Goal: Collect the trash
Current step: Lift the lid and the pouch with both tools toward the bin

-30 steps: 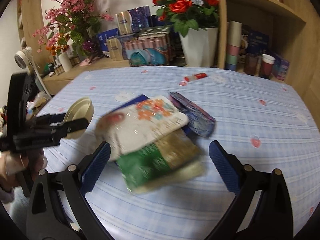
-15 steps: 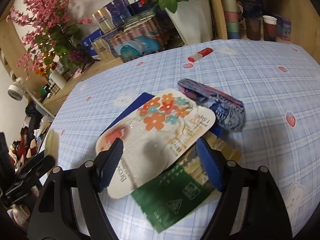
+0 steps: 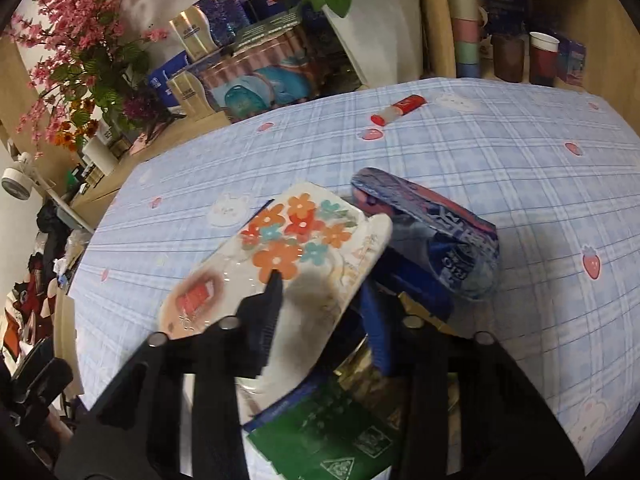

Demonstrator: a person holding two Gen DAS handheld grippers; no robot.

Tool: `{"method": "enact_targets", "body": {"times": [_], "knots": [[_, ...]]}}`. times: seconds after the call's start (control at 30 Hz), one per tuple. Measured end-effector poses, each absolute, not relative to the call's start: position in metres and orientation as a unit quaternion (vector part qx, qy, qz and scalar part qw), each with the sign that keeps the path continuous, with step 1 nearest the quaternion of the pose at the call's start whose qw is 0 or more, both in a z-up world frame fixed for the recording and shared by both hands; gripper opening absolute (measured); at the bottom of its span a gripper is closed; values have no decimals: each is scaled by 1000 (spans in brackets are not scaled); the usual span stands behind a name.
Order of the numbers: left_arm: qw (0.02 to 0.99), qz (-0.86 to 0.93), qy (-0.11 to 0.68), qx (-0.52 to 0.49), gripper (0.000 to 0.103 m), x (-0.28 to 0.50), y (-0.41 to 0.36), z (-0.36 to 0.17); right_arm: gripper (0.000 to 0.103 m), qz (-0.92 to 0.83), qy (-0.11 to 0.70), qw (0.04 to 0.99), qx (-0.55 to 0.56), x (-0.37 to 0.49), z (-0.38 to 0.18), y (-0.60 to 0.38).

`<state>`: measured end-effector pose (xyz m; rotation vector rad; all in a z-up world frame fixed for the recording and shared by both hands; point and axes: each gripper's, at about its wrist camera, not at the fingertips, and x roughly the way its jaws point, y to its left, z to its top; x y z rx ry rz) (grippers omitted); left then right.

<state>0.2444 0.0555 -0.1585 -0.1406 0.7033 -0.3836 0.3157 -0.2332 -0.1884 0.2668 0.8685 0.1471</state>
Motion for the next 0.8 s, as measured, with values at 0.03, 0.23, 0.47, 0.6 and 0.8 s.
{"method": "enact_targets", "body": {"times": [0.03,0.23,0.47,0.6,0.8], "knots": [[919,-186,341,-69,82,243,57,-157,32,71,415,899,122,313,-185,-232],[927,-179,322,-69,82,229,65,-140,29,76,384,916,90,295,-162,-224],[931,-177,313,-59,82,209,66,-123,29,77,357,927,84,267,-133,-225],[935,-178,302,-54,82,195,66,-111,29,78,338,935,74,249,-114,-227],[938,-181,290,-50,82,176,66,-95,29,79,320,942,61,227,-94,-228]]}}
